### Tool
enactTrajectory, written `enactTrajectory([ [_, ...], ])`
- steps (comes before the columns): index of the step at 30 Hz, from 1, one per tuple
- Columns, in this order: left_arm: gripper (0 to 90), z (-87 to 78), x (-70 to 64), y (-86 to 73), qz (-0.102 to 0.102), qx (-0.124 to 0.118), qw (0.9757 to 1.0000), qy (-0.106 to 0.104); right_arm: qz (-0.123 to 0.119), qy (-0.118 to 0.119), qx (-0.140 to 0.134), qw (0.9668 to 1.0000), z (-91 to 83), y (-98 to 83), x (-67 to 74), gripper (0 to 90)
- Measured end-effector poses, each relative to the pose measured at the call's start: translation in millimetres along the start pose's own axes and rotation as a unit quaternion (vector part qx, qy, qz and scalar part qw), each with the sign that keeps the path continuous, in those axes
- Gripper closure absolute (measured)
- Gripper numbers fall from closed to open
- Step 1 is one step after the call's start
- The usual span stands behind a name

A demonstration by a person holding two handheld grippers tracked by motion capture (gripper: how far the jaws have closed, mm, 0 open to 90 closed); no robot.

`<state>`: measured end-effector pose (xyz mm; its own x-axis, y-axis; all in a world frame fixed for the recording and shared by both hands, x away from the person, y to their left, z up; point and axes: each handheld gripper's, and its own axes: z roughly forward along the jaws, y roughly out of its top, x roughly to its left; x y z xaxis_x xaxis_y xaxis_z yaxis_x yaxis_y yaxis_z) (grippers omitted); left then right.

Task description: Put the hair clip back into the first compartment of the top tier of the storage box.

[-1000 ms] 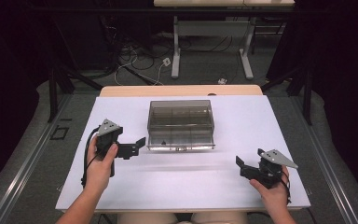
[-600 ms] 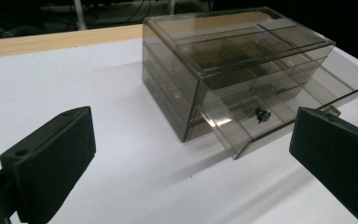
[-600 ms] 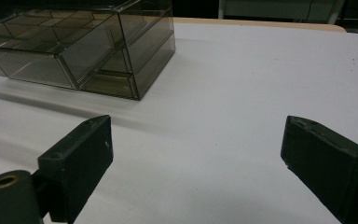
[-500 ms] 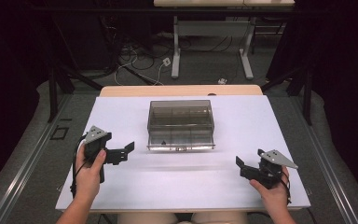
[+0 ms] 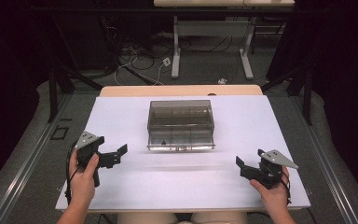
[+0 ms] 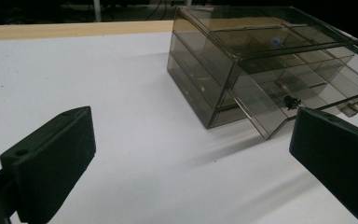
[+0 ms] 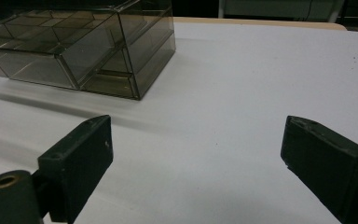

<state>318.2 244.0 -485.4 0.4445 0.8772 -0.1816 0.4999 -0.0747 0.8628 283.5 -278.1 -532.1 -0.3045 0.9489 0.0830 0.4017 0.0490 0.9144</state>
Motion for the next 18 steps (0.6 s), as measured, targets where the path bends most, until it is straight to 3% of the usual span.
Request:
enactTrajectory([
  [18, 0.4, 5.4, 11.9, -22.5, -0.016, 0.004, 0.9999, 0.004, 0.000, -0.004, -0.001, 1.0000, 1.3, -0.9, -0.1, 8.8],
])
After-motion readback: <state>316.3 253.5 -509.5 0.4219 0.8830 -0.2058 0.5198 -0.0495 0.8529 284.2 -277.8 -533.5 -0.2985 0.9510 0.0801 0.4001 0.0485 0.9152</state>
